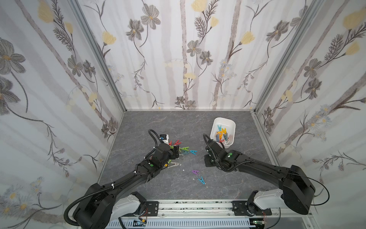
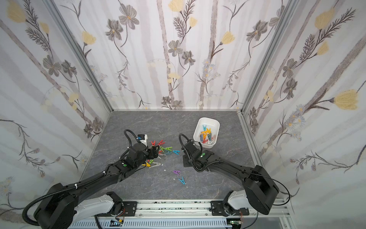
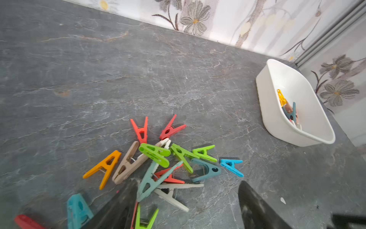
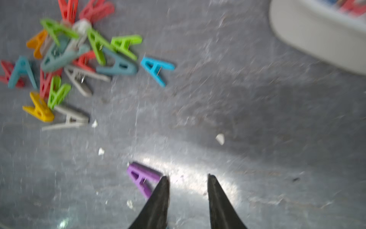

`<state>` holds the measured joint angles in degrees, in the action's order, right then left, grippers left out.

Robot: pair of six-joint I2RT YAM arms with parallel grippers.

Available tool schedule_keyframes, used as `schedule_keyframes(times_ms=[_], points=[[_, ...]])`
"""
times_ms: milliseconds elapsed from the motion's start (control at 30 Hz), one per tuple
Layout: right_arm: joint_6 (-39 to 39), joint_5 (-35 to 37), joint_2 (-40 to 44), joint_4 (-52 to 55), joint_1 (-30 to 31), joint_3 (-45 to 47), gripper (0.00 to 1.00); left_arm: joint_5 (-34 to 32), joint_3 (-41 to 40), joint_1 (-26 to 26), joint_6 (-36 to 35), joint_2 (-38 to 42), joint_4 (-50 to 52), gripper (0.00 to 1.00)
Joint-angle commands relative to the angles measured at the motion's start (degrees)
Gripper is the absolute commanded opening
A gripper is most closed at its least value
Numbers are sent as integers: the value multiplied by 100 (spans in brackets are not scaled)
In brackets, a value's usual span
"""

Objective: Put the clothespins into the storage box
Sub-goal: Pick up the clothespin from the center of the board.

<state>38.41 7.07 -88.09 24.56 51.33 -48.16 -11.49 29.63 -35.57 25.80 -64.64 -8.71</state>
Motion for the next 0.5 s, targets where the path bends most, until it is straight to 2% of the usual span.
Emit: schedule_keyframes(times_ms=[0,133,467], points=[[837,-319,-174,-76,616,81,38,-66,-59,74,123,92,411,80],[1019,-456,-684,-114,1065,82,38,10,-137,87,269,70,346,80],[960,-409,-1073,-247,1076,250,25,85,-183,95,295,57,247,80]])
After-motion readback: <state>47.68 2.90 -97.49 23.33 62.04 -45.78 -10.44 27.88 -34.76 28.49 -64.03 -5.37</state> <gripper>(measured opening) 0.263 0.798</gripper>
